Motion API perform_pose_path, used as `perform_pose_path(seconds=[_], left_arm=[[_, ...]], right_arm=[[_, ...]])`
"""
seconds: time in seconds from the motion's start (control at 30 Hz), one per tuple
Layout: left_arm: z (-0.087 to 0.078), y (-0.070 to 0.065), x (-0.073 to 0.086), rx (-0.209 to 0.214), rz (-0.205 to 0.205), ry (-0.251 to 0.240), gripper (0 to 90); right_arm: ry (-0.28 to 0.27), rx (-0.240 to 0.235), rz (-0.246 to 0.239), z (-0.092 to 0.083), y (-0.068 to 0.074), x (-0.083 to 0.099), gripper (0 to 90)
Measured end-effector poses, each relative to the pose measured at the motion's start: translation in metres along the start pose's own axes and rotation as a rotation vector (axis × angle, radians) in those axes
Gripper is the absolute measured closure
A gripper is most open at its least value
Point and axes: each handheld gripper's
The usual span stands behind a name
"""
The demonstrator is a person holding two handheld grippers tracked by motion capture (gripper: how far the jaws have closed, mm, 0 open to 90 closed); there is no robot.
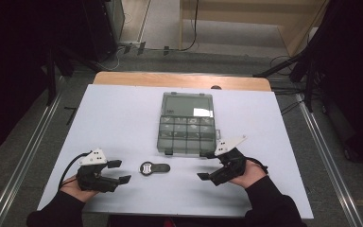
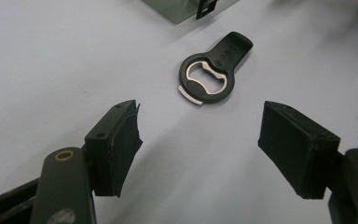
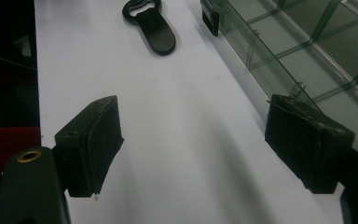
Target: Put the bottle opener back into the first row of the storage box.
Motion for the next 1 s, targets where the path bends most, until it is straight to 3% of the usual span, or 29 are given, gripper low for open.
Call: perform_pose_path(seconds=[0.53, 1.0], left_arm=[[0.0, 0.0, 0.0, 0.002, 0.0, 0.0, 28.4], [-0.001, 0.0, 0.0, 0.002, 0.001, -0.001, 28.4]], right_arm=[[0.034, -0.04, -0.052, 0.009, 0.005, -0.022, 19.0], [0.071, -0.057, -0.116, 0.022, 0.01, -0.051, 19.8]])
Point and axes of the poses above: each handheld gripper's, and its own axes: z roughly forward along the jaws, x roughly out of its underside, y roughly to its left, and after that the axes turned 13 degrees about y, right-handed
